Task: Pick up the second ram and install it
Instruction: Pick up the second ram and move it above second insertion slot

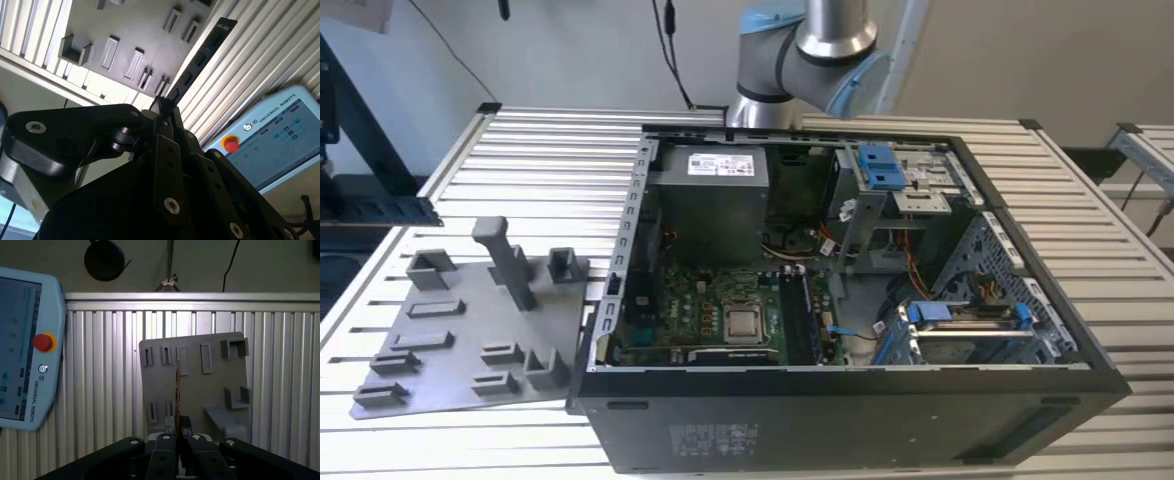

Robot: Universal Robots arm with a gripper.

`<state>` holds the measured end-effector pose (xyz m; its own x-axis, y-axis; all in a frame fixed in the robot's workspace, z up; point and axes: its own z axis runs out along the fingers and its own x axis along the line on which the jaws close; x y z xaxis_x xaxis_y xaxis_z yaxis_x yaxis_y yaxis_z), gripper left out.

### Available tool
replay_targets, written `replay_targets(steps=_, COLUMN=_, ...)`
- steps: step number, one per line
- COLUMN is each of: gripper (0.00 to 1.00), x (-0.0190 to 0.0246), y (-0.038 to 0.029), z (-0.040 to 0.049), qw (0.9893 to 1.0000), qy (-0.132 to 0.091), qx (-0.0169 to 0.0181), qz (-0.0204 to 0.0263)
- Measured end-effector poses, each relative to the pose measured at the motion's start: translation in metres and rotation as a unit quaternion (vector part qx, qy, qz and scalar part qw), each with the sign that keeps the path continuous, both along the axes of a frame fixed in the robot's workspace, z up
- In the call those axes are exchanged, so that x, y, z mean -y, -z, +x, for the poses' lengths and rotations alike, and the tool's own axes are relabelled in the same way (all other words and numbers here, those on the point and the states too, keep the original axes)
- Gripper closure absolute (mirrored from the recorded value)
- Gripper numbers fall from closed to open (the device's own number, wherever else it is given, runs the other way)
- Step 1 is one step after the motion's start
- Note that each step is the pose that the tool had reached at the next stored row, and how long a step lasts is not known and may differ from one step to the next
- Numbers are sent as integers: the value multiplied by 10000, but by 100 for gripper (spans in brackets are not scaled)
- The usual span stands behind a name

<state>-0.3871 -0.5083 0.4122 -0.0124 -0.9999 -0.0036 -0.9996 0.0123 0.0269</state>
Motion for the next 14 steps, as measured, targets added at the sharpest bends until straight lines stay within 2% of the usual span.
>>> replay_targets(steps=4, gripper=85, x=0, y=0, z=108, qw=10000, qy=-1, qx=-1, qz=-1)
replay_targets(steps=14, gripper=85, x=0, y=-1, z=500, qw=10000, qy=-5, qx=-11, qz=-1)
